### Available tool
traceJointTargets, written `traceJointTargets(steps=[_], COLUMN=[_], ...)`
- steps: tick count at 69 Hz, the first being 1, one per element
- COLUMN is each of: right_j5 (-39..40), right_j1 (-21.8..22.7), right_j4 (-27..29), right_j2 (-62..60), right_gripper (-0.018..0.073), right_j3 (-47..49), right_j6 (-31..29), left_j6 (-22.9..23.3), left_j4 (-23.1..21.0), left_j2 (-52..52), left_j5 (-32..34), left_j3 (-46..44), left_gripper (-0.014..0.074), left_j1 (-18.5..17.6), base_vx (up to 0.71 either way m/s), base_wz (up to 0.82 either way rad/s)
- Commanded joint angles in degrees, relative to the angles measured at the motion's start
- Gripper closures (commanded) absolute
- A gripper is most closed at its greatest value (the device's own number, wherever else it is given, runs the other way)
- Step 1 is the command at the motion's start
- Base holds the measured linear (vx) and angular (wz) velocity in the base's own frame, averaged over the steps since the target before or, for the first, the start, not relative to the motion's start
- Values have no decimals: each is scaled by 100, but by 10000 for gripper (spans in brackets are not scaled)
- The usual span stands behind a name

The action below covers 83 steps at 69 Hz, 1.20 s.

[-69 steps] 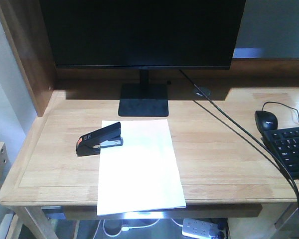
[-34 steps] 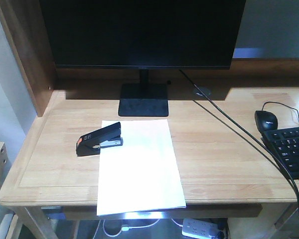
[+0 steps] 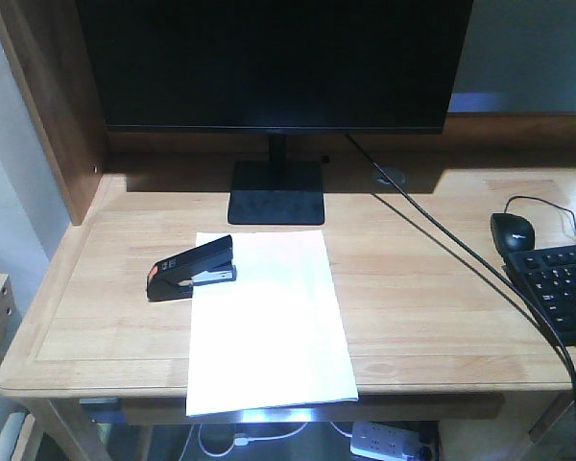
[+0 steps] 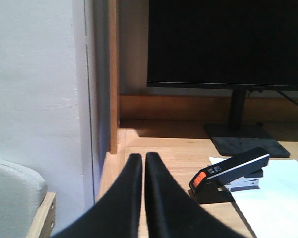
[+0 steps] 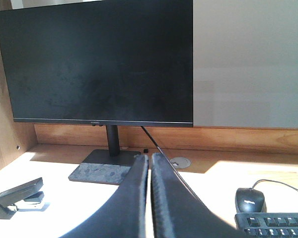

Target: Grab stapler and paper to desk for stapling

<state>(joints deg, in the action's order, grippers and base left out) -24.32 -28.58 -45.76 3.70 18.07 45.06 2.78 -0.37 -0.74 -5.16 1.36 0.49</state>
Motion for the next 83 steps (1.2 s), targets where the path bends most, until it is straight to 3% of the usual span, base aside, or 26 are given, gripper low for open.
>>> traceJointTargets(steps=[1,66,75,83], right_j5=[305,265,269,312], right_j1=[0,30,558,1380], right_j4=[-170,-144,716,1894], right_j2=[85,-9,-25,-25], right_gripper=[569,569,569,569], right_j3=[139,139,139,139], right_j6=[-63,-89,-306,-1477], left_j6=[4,4,4,4], left_j4=[-22,-28,-28,-28], left_j2=[-93,-88,-88,-88], left_j5=[457,446,446,446], left_j3=[70,65,65,65], left_gripper=[603,603,603,603], left_j1=[65,65,65,65], base_vx=[0,0,0,0], base_wz=[0,0,0,0])
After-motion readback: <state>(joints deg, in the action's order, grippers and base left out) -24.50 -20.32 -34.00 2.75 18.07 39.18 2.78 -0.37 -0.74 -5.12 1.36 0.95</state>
